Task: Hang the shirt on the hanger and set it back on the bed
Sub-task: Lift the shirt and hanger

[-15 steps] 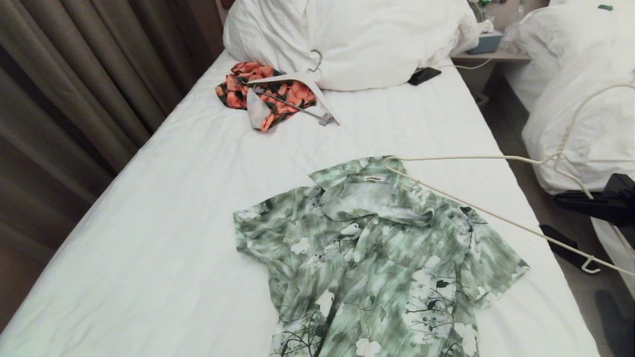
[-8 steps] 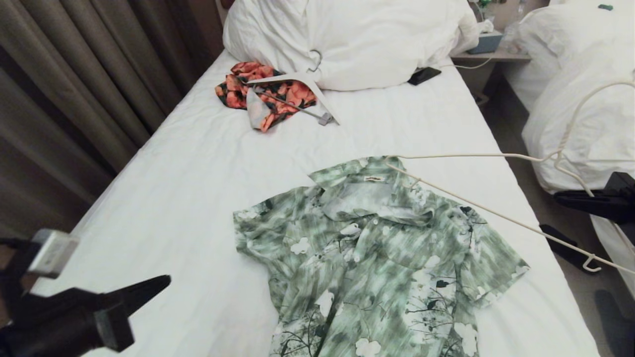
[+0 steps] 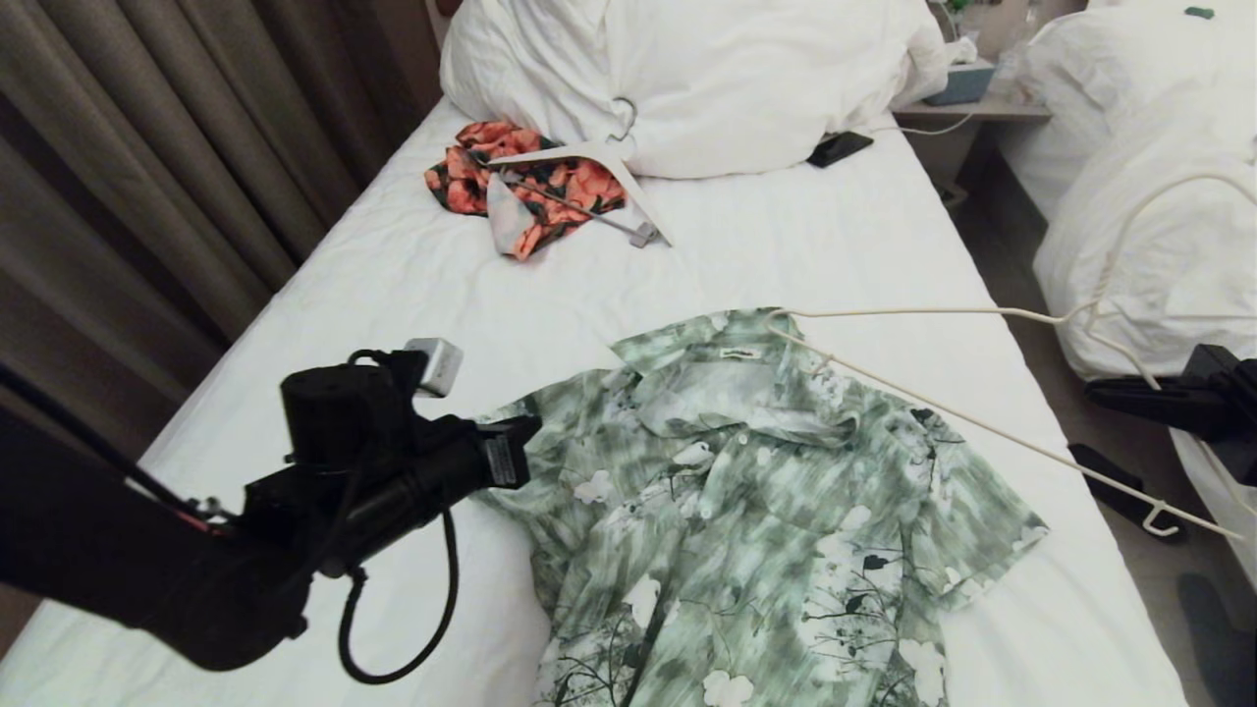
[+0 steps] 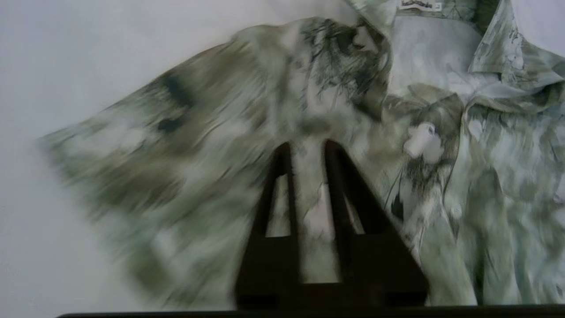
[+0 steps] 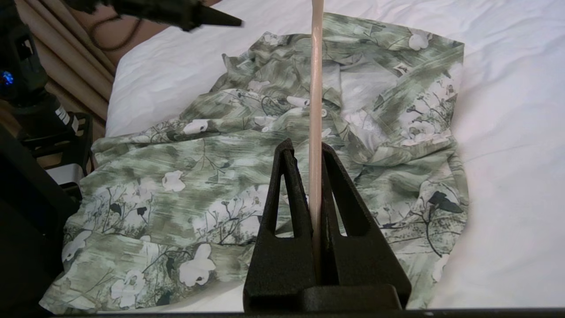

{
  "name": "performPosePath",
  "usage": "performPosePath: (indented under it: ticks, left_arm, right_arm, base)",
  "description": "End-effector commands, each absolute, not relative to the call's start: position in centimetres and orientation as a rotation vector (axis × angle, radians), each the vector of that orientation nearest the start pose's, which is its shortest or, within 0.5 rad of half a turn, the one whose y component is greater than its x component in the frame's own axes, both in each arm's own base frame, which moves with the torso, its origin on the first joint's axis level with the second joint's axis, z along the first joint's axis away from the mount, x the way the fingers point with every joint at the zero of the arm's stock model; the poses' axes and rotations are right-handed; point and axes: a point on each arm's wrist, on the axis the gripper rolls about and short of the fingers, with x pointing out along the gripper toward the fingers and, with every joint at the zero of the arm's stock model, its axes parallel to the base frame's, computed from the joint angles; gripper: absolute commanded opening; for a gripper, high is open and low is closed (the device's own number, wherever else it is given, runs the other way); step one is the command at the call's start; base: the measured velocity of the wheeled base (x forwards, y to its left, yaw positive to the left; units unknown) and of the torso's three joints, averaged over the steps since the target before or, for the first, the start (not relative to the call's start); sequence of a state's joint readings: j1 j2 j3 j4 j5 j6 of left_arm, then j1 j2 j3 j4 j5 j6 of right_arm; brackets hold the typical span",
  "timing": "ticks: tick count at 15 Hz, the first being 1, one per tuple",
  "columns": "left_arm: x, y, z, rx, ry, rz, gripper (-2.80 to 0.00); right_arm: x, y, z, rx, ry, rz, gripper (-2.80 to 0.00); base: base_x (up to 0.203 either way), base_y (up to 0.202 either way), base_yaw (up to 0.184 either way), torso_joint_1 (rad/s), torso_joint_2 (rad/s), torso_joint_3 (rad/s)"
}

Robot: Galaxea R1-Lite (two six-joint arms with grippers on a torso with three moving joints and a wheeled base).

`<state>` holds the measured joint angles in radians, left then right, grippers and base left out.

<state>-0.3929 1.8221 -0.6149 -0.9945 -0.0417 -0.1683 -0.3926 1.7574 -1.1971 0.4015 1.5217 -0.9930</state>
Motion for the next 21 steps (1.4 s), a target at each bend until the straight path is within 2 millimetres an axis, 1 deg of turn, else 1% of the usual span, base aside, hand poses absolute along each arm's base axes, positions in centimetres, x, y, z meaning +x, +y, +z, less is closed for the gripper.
performPosePath:
  ticks: [1, 3, 4, 7, 11, 13, 16, 21]
  left_arm:
    - [30.8, -14.4, 11.4, -0.11, 0.303, -0.443, 0.0]
    - [31.5, -15.8, 11.6, -0.101, 0.336, -0.467, 0.0]
    - [31.9, -16.3, 11.4, -0.098, 0.341, -0.475, 0.0]
    - [32.9, -17.6, 11.4, -0.096, 0.323, -0.49, 0.0]
    - [33.3, -19.7, 11.7, -0.096, 0.292, -0.531, 0.0]
    - [33.9, -20.1, 11.8, -0.092, 0.277, -0.525, 0.0]
    - [35.5, -20.7, 10.2, -0.017, 0.265, -0.495, 0.0]
    - [37.9, -21.5, 9.5, -0.004, 0.229, -0.482, 0.0]
  right_arm:
    - [28.1, -9.2, 19.6, -0.043, 0.014, 1.155, -2.8]
    - [28.4, -9.3, 19.6, -0.042, 0.015, 1.155, -2.8]
    - [28.4, -9.4, 19.5, -0.039, 0.017, 1.154, -2.8]
    - [28.4, -9.7, 19.4, -0.04, 0.017, 1.145, -2.8]
    - [28.6, -9.9, 19.0, -0.028, 0.025, 1.14, -2.8]
    - [28.6, -9.9, 19.1, -0.029, 0.024, 1.14, -2.8]
    - [28.5, -9.8, 19.3, -0.033, 0.021, 1.142, -2.8]
    - [28.6, -9.9, 19.5, -0.041, 0.016, 1.142, -2.8]
  base:
    - [0.0, 0.0, 0.0, 0.0, 0.0, 0.0]
    - [0.0, 0.0, 0.0, 0.0, 0.0, 0.0]
    - [0.0, 0.0, 0.0, 0.0, 0.0, 0.0]
    - [0.0, 0.0, 0.0, 0.0, 0.0, 0.0]
    - [0.0, 0.0, 0.0, 0.0, 0.0, 0.0]
    - [0.0, 0.0, 0.0, 0.0, 0.0, 0.0]
    - [0.0, 0.0, 0.0, 0.0, 0.0, 0.0]
    - [0.0, 0.0, 0.0, 0.0, 0.0, 0.0]
